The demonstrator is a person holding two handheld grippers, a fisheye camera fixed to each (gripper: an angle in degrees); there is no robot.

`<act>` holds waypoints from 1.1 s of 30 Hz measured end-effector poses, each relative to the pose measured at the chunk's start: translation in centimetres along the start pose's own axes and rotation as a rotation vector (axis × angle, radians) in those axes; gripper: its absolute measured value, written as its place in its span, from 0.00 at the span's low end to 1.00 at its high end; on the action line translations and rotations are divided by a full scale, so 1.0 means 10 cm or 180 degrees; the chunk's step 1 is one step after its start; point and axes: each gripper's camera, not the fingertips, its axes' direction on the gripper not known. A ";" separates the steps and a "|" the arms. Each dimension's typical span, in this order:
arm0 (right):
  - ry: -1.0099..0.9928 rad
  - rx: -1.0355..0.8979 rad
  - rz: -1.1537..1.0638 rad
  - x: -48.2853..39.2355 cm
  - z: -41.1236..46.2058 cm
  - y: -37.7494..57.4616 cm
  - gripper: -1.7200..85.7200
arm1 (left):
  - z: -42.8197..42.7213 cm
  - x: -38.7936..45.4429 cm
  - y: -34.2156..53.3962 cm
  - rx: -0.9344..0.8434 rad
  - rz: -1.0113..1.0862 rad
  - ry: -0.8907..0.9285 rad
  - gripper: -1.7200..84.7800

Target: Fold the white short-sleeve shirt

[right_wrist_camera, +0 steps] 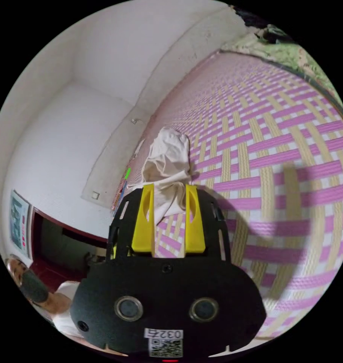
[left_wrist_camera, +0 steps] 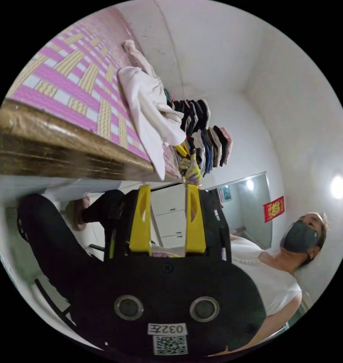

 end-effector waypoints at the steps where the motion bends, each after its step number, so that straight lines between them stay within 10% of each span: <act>1: -0.0075 -0.0041 0.0080 0.02 0.08 -0.06 0.14 | 0.03 -0.03 -0.03 0.0059 -0.0047 0.0107 0.14; 12: -0.0005 0.0237 -0.0681 -0.49 0.04 0.71 0.03 | 0.26 -0.11 -0.27 0.0250 -0.0165 0.0369 0.02; 17: -0.0110 -0.0045 -0.1491 -0.76 0.00 1.47 0.02 | -0.08 -0.03 -0.08 0.0818 0.0479 0.1381 0.01; 22: 0.0359 0.0160 -0.1292 -0.69 -0.03 1.62 0.08 | -0.17 0.00 0.03 0.0802 0.0247 0.0230 0.02; 33: 0.0521 -0.0672 -0.1245 -0.59 0.56 0.73 0.18 | 1.15 0.02 -0.16 0.0279 -0.0105 0.0191 0.09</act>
